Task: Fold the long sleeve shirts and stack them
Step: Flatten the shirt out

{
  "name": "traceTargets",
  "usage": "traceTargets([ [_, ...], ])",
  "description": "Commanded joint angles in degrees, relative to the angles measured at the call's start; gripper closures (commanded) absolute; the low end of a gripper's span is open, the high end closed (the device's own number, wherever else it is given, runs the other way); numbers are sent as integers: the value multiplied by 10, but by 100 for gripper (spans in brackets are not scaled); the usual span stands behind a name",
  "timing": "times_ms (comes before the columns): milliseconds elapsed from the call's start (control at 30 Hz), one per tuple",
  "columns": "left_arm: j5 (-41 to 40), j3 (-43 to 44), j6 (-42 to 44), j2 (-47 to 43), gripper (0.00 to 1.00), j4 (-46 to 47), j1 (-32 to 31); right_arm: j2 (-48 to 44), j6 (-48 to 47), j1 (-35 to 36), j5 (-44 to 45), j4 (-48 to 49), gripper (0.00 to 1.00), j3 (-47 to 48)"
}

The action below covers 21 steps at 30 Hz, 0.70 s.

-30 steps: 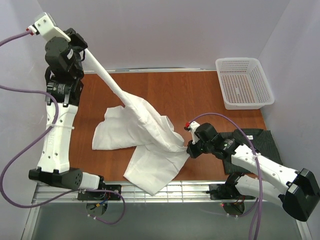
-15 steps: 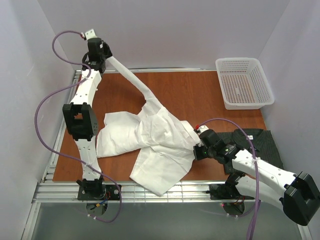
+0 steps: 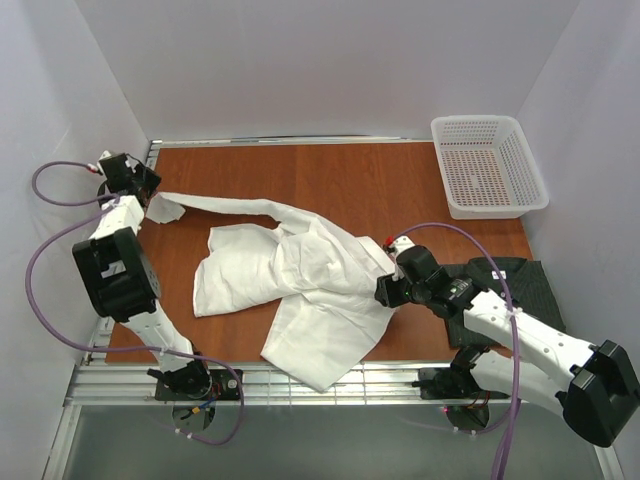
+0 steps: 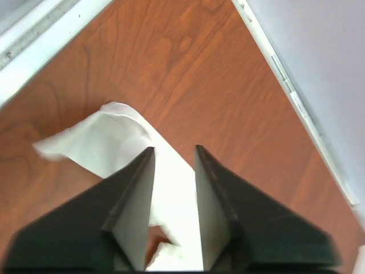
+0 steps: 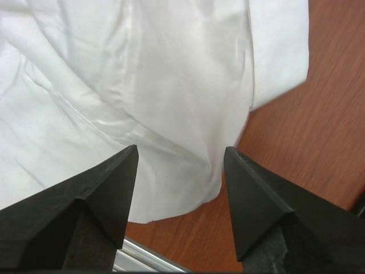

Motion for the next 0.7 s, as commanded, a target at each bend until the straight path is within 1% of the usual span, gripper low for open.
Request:
traceTargets([
  [0, 56, -22, -20, -57, 70, 21, 5, 18, -42, -3, 8, 16, 42, 60],
  [67, 70, -23, -21, -91, 52, -3, 4, 37, -63, -18, 20, 4, 38, 97],
  [100, 71, -24, -23, -104, 40, -15, 4, 44, -68, -29, 21, -1, 37, 108],
  [167, 79, -33, -31, -135, 34, -43, 3, 64, -83, -73, 3, -4, 37, 129],
  [200, 85, -48, -32, -167, 30, -54, 1, 70, -88, -93, -11, -4, 37, 145],
  [233, 82, -57, -31, -186, 28, -67, -5, 78, -89, -130, -36, -1, 37, 152],
  [267, 80, -87, -25, -204, 28, -90, -10, 91, -93, -146, -40, 4, 37, 159],
  [367, 81, -158, -15, -280, 28, -109, -30, 133, -93, -190, -73, 21, 40, 191],
  [400, 85, -213, -19, -302, 28, -112, -34, 146, -91, -197, -74, 28, 41, 201],
  [433, 90, -246, -20, -335, 29, -112, -41, 160, -88, -211, -76, 34, 41, 205],
  [467, 91, -274, -23, -349, 29, -111, -44, 188, -88, -215, -76, 49, 42, 208],
  [500, 86, -297, -23, -359, 30, -111, -47, 203, -88, -217, -74, 56, 42, 211],
  [533, 80, -340, -20, -370, 30, -110, -52, 219, -88, -217, -74, 64, 41, 219],
  [567, 82, -354, -18, -370, 30, -110, -53, 249, -89, -217, -77, 78, 41, 225],
  [667, 75, -390, -11, -363, 30, -106, -61, 299, -98, -216, -108, 112, 37, 235],
])
